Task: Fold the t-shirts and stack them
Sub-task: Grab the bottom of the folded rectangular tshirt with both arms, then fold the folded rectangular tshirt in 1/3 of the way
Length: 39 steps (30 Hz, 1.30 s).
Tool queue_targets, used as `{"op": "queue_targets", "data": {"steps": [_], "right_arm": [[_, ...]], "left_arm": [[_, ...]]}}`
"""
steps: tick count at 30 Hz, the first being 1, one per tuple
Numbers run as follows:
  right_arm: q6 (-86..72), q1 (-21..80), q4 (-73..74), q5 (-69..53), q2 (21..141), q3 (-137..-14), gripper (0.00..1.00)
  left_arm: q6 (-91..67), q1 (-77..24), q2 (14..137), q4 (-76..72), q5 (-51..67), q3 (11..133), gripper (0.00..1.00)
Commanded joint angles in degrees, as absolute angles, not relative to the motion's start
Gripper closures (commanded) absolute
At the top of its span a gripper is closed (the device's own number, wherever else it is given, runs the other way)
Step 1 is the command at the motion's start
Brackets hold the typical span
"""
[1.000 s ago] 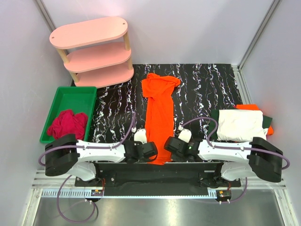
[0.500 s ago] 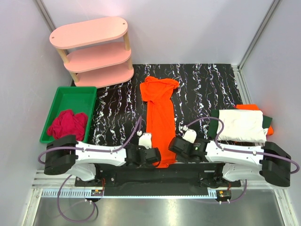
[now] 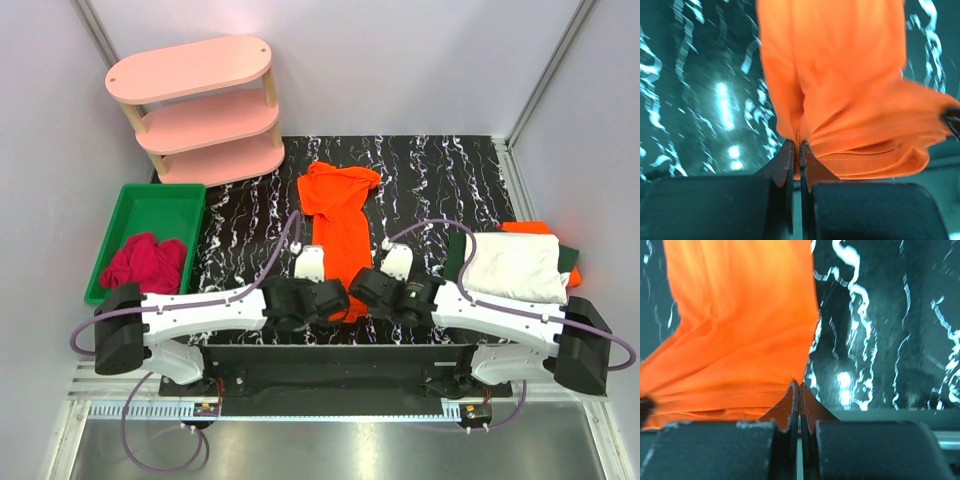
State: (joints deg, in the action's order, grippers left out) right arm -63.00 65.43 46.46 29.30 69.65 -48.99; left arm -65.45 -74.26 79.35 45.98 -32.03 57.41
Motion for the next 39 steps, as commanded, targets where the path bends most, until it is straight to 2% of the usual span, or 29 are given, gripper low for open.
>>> {"op": "queue_targets", "data": {"steps": [1, 6, 20, 39], "right_arm": [[-58.1, 60.9, 45.1, 34.3, 71.4, -51.0, 1.00], [-51.6, 53.5, 40.1, 33.6, 73.3, -51.4, 1.00], [-40.6, 42.8, 30.5, 31.4, 85.9, -60.0, 1.00], [-35.9, 31.6, 24.6, 26.4, 105.1, -75.8, 1.00]], "left_arm": [[-61.6, -69.9, 78.2, 47.9, -37.7, 59.9, 1.00], [-58.5, -64.8, 80.0, 46.7, -38.7, 61.0, 1.00], [-47.0, -53.4, 88.2, 39.0, -36.6, 67.2, 1.00], [-38.0, -41.3, 105.6, 33.3, -30.2, 81.9, 1.00]]}}
